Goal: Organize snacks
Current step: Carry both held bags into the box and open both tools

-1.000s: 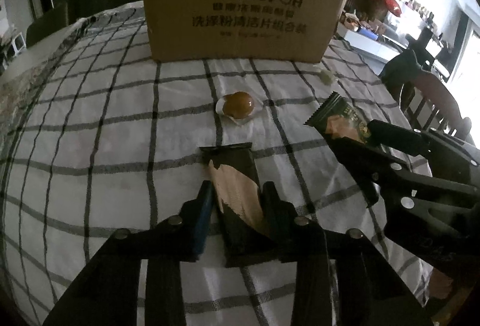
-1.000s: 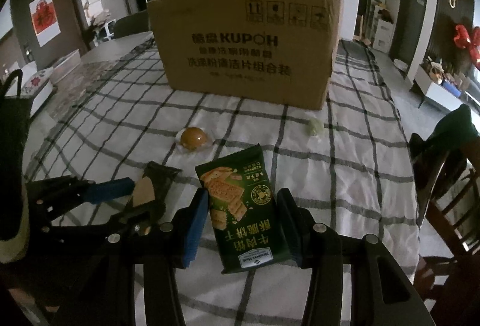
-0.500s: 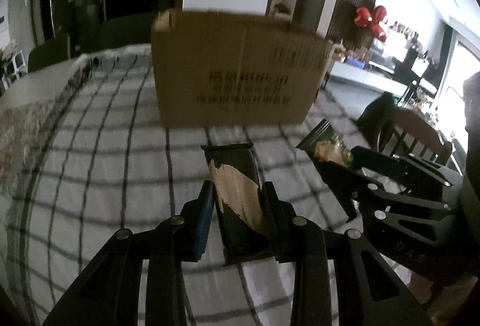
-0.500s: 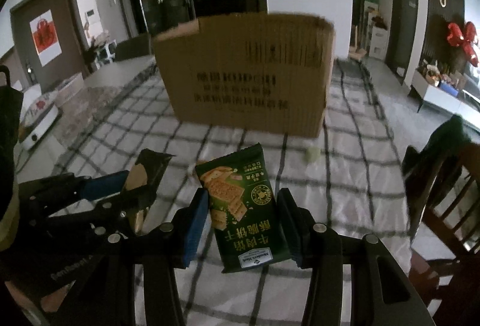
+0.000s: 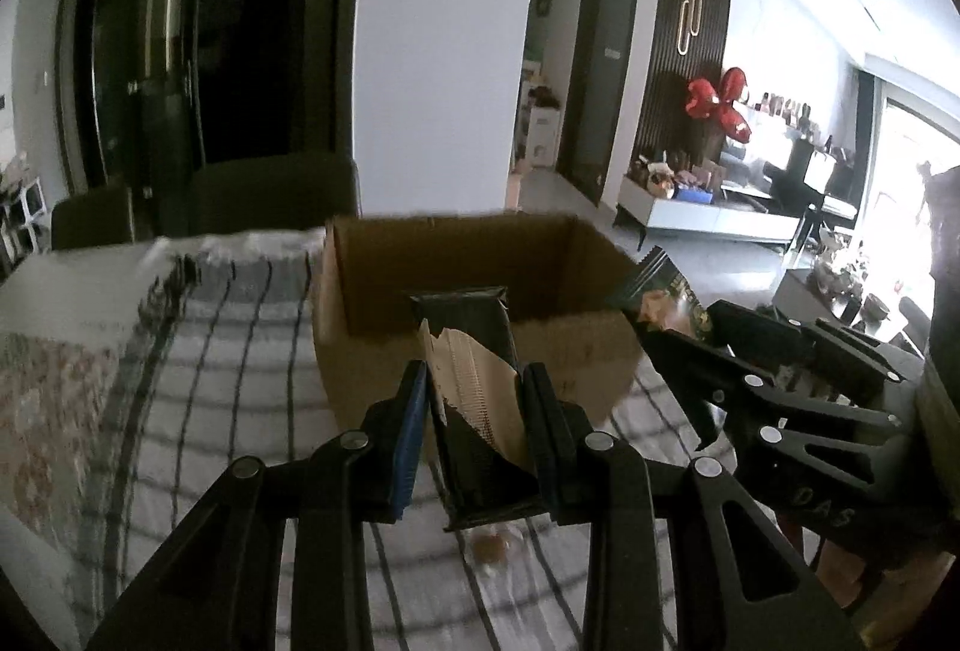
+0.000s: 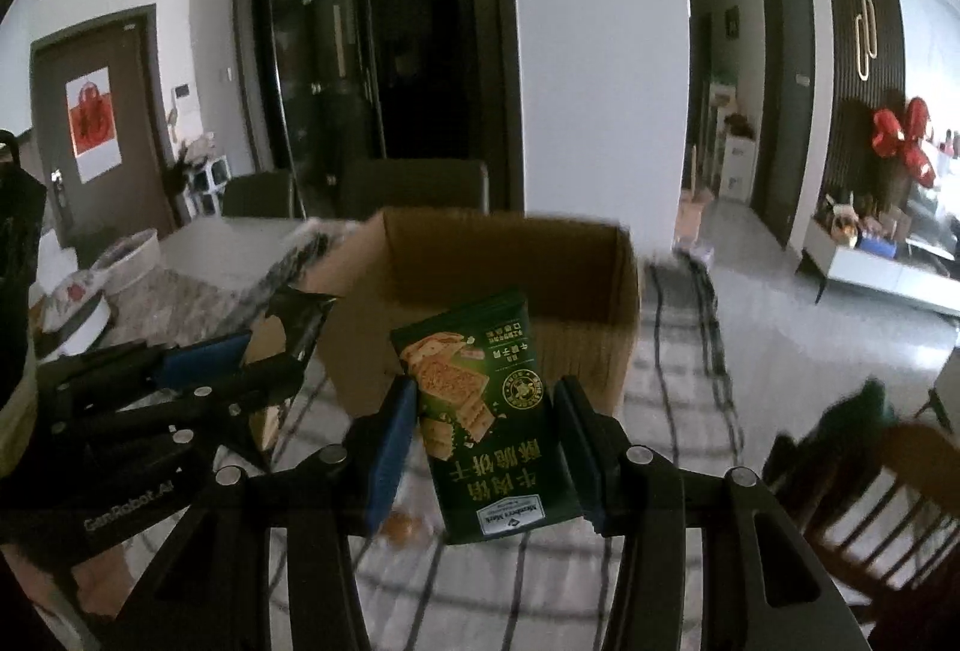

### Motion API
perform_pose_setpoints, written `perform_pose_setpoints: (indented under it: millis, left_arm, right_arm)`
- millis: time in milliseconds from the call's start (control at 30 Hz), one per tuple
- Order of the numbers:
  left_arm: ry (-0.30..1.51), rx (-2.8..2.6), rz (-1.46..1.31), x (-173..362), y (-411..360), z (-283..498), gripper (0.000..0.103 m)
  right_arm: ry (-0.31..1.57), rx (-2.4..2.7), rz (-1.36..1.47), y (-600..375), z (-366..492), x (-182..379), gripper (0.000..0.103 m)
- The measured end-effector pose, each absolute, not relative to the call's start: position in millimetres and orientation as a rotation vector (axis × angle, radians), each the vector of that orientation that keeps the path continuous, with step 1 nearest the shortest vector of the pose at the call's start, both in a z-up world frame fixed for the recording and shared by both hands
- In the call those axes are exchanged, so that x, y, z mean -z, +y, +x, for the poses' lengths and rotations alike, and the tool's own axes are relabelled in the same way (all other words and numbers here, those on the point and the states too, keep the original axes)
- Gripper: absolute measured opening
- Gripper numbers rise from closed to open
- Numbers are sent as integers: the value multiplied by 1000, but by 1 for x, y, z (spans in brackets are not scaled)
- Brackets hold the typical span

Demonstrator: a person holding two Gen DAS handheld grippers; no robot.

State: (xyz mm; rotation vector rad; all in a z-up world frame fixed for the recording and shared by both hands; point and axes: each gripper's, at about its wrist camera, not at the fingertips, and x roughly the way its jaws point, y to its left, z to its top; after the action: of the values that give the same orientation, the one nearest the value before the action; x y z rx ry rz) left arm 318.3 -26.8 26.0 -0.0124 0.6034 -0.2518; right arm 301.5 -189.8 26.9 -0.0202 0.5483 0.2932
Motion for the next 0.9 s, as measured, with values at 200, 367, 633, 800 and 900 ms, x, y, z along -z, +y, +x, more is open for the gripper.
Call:
perform_pose_setpoints:
  millis: [200,367,633,800,900]
  left_arm:
    - [575,262,-1,-45,-26,351,32]
    - [584,267,-10,-51,-26,383,32]
    - [622,252,-10,-45,-28,423,37]
    - [590,203,29,-44,-27,421,63]
    - [573,206,58,-43,-30,406,67]
  right_arm:
    - [535,-289,-23,-191,337,-45,48]
    - [550,-301,-12,-192,371,-52,48]
    - [576,-278,-32,-188,412,-51,49]
    - [564,-209,-39,-190,413,-47,68]
    - [546,-166,-56,-193,402,-46,68]
